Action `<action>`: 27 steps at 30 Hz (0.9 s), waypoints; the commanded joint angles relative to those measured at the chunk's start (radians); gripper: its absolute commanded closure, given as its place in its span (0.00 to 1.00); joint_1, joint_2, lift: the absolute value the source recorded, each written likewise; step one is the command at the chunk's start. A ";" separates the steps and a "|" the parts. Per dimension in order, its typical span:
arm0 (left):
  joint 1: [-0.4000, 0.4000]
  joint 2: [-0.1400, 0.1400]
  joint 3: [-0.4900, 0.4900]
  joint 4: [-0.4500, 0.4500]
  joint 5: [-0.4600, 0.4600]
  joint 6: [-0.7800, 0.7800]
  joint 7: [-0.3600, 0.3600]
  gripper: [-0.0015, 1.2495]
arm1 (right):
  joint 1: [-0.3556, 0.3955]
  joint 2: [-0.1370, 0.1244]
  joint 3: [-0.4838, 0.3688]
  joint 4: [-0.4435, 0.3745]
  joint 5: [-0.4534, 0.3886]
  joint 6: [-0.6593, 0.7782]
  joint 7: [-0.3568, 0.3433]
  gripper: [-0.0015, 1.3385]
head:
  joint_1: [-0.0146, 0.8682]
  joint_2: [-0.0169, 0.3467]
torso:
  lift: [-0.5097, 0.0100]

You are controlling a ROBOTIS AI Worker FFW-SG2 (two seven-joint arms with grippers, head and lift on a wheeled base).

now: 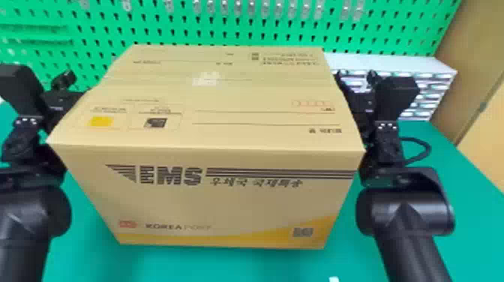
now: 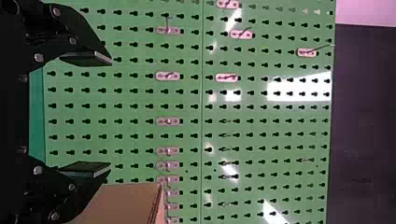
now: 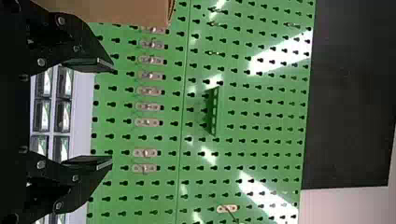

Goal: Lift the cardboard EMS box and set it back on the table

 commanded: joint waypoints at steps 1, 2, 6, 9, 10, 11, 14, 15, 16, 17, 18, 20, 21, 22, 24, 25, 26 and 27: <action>0.001 -0.001 0.002 0.000 0.000 0.000 0.002 0.36 | 0.000 0.001 0.000 0.000 0.000 0.000 0.000 0.41 | 0.78 0.01 | 0.80; 0.001 -0.001 0.002 0.000 0.000 0.000 0.002 0.36 | 0.000 0.001 0.000 0.000 0.000 0.000 0.000 0.41 | 0.78 0.01 | 0.80; 0.001 -0.001 0.002 0.000 0.000 0.000 0.004 0.36 | 0.000 0.001 0.000 0.000 0.000 0.000 0.000 0.41 | 0.78 0.01 | 0.80; 0.002 -0.001 0.003 0.000 0.000 0.000 0.007 0.36 | 0.000 0.001 0.000 0.000 0.000 0.000 0.000 0.41 | 0.78 0.01 | 0.80; 0.002 -0.001 0.003 0.000 0.000 0.000 0.007 0.36 | 0.001 0.001 0.000 0.000 0.000 0.000 0.000 0.41 | 0.78 0.01 | 0.80; 0.002 -0.001 0.002 0.000 0.000 0.001 0.007 0.36 | 0.001 0.001 0.000 0.000 0.000 0.000 0.000 0.41 | 0.78 0.01 | 0.80; 0.002 -0.001 0.002 0.000 0.000 0.000 0.008 0.36 | 0.000 0.001 0.000 0.000 0.000 0.002 0.000 0.41 | 0.78 0.01 | 0.80; 0.002 -0.001 0.002 0.000 0.000 0.000 0.008 0.36 | 0.000 0.001 0.000 0.000 0.000 0.000 0.000 0.41 | 0.78 0.01 | 0.80; 0.002 -0.001 0.002 0.000 0.000 0.000 0.010 0.36 | 0.000 0.001 0.000 0.000 0.000 0.000 0.001 0.41 | 0.78 0.01 | 0.80; 0.002 -0.001 0.002 0.000 0.000 0.000 0.010 0.36 | 0.000 0.001 0.000 0.000 0.000 0.000 0.000 0.41 | 0.78 0.01 | 0.80; 0.002 -0.001 0.002 0.000 0.000 0.000 0.010 0.36 | 0.000 0.001 0.000 0.000 0.000 0.000 0.001 0.41 | 0.78 0.01 | 0.80; 0.002 -0.001 0.002 0.000 0.000 0.000 0.010 0.36 | 0.000 0.001 0.000 0.000 0.000 0.000 0.000 0.41 | 0.78 0.01 | 0.80; 0.002 0.001 0.002 0.000 0.000 0.000 0.010 0.36 | 0.000 0.001 0.000 0.000 0.000 0.000 0.001 0.41 | 0.78 0.01 | 0.80; 0.002 0.001 0.002 0.000 0.000 0.000 0.010 0.36 | 0.000 0.001 0.000 0.000 0.000 0.002 0.001 0.41 | 0.78 0.01 | 0.80; 0.002 0.001 0.002 0.000 0.000 0.000 0.010 0.36 | 0.000 0.001 0.000 0.000 0.000 0.002 0.000 0.41 | 0.78 0.01 | 0.80; 0.002 -0.001 0.000 0.000 0.000 0.000 0.010 0.36 | 0.000 0.001 0.000 0.000 0.000 0.002 0.000 0.41 | 0.78 0.01 | 0.80; 0.002 -0.001 0.000 0.000 0.000 0.000 0.010 0.36 | 0.000 0.001 0.000 0.000 0.000 0.002 0.001 0.41 | 0.78 0.01 | 0.80; 0.002 -0.001 0.000 0.000 0.000 0.000 0.010 0.36 | 0.000 0.001 0.000 0.000 0.000 0.003 0.000 0.41 | 0.78 0.01 | 0.80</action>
